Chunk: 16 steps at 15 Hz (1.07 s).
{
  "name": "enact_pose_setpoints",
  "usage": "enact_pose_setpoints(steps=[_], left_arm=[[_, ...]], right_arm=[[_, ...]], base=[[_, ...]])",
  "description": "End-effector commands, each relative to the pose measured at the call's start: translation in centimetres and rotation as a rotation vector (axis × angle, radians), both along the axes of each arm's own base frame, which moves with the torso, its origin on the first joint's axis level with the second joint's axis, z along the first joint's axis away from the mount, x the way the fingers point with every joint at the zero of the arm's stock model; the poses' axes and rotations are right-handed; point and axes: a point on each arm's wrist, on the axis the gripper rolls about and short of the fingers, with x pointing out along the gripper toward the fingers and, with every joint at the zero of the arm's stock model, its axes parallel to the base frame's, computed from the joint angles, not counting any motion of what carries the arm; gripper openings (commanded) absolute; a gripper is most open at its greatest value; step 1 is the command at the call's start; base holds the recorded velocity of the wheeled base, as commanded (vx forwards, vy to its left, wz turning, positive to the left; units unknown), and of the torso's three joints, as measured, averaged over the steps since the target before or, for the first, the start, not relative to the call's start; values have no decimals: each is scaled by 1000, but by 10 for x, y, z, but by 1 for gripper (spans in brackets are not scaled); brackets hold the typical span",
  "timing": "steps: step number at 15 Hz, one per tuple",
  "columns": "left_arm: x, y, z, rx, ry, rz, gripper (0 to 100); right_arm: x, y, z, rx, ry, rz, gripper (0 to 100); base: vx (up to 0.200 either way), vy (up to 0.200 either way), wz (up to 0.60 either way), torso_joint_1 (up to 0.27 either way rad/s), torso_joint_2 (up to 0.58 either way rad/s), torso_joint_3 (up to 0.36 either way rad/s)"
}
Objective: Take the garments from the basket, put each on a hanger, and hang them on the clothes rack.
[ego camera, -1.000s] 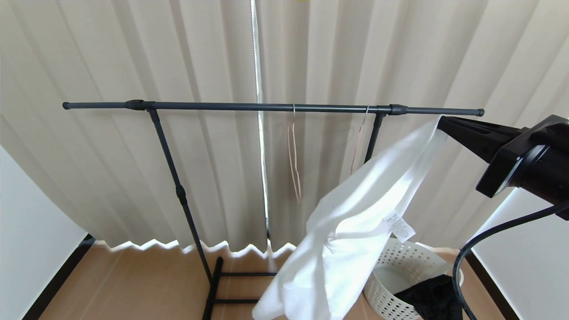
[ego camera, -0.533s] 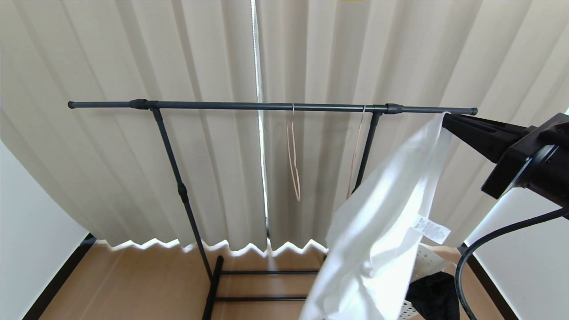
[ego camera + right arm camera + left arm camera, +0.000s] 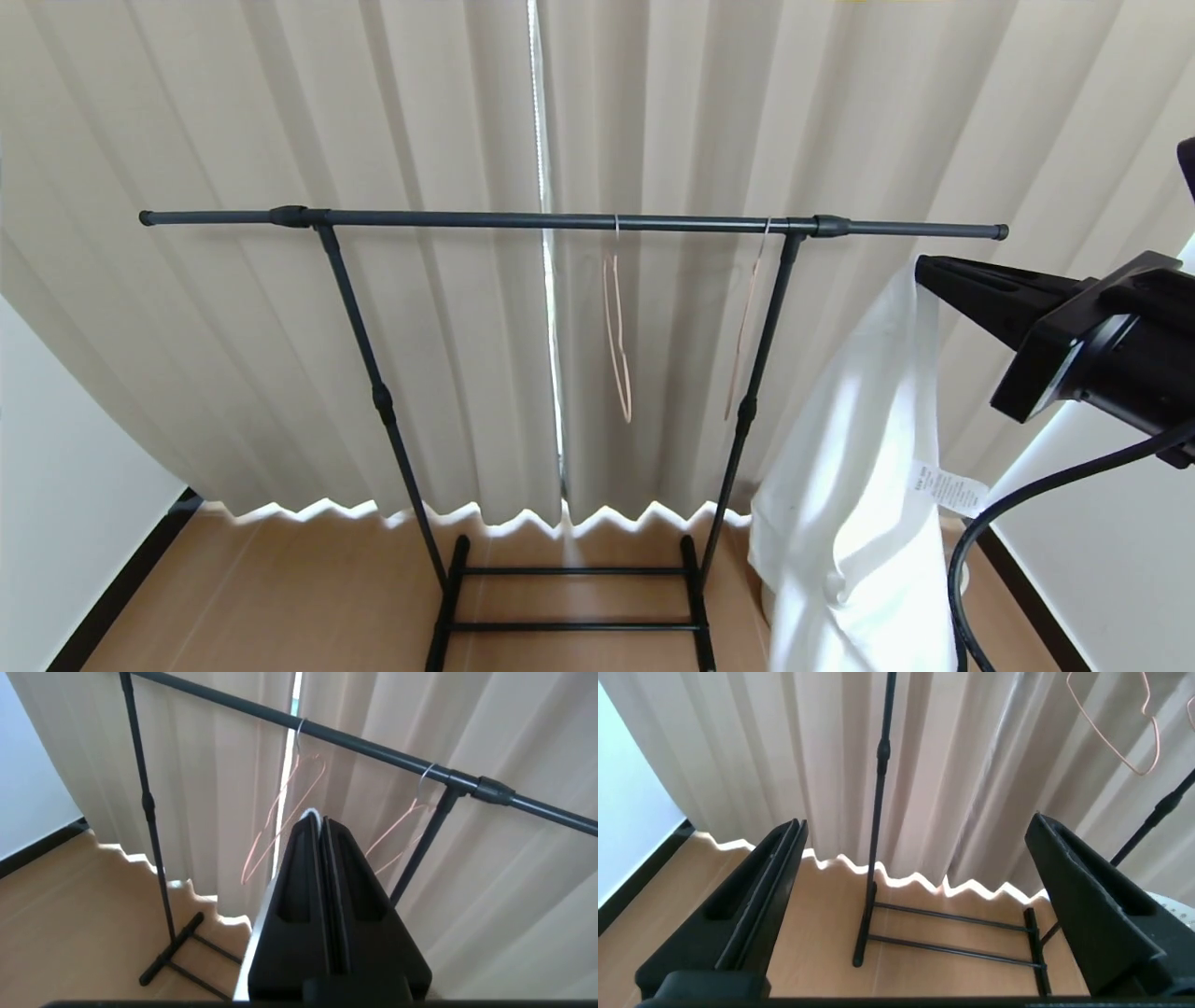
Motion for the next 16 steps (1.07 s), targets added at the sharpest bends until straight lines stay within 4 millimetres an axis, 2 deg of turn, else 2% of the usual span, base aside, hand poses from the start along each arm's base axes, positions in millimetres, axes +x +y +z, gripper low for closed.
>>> enact_pose_setpoints(steps=[1,4,6,7,9,12,15,16], left_arm=[[0,-2,1,34,14,-113,100],[6,-3,3,68,120,-218,100],[14,-3,3,89,221,-287,100],[16,-3,3,130,252,-322,100],[21,-3,5,169,289,-354,100],[38,-9,32,142,351,-494,100],[72,-18,62,77,419,-595,100],[91,-24,70,50,459,-630,100]], right_arm=[[10,6,-7,-21,33,-8,0],[28,17,-19,-58,84,-9,0],[48,31,-15,-80,70,-6,0],[52,39,-14,-103,56,6,0],[44,51,-26,-116,90,53,0],[47,61,-33,-132,109,40,0],[47,69,-36,-140,114,29,0],[48,69,-34,-136,111,29,0]], base=[[0,0,0,0,0,0],[0,0,0,0,0,0],[0,0,0,0,0,0],[0,0,0,0,0,0],[0,0,0,0,0,0],[0,0,0,0,0,0],[0,0,0,0,0,0],[0,0,0,0,0,0]])
